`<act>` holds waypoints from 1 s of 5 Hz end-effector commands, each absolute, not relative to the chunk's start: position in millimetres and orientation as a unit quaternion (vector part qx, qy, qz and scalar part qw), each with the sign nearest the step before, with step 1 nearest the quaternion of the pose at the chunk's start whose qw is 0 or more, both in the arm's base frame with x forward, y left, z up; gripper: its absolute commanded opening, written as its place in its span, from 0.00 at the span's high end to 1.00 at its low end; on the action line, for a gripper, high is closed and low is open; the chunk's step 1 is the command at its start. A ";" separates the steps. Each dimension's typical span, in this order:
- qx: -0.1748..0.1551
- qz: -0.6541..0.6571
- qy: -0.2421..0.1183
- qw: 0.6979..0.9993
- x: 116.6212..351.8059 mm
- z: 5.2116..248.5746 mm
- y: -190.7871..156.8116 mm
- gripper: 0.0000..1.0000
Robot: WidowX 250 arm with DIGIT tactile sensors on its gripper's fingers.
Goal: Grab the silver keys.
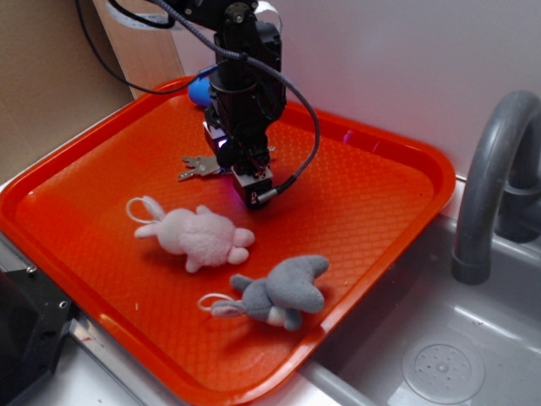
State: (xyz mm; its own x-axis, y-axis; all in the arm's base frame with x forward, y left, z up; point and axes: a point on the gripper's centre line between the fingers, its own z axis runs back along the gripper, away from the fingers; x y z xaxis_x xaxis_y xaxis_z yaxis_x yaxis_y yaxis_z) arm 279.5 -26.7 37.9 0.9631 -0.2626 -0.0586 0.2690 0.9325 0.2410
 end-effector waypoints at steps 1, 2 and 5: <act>0.128 -0.132 -0.001 0.983 291.5 42.3 -31.3 1.00; 0.126 -0.120 0.003 0.985 299.5 44.4 -26.4 1.00; -0.059 0.043 0.088 0.993 256.9 162.2 11.1 1.00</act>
State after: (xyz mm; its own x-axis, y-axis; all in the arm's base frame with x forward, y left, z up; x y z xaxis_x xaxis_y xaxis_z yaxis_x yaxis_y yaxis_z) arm 253.7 1.2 143.7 0.9647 0.0526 -0.2579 -0.0815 0.9914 -0.1027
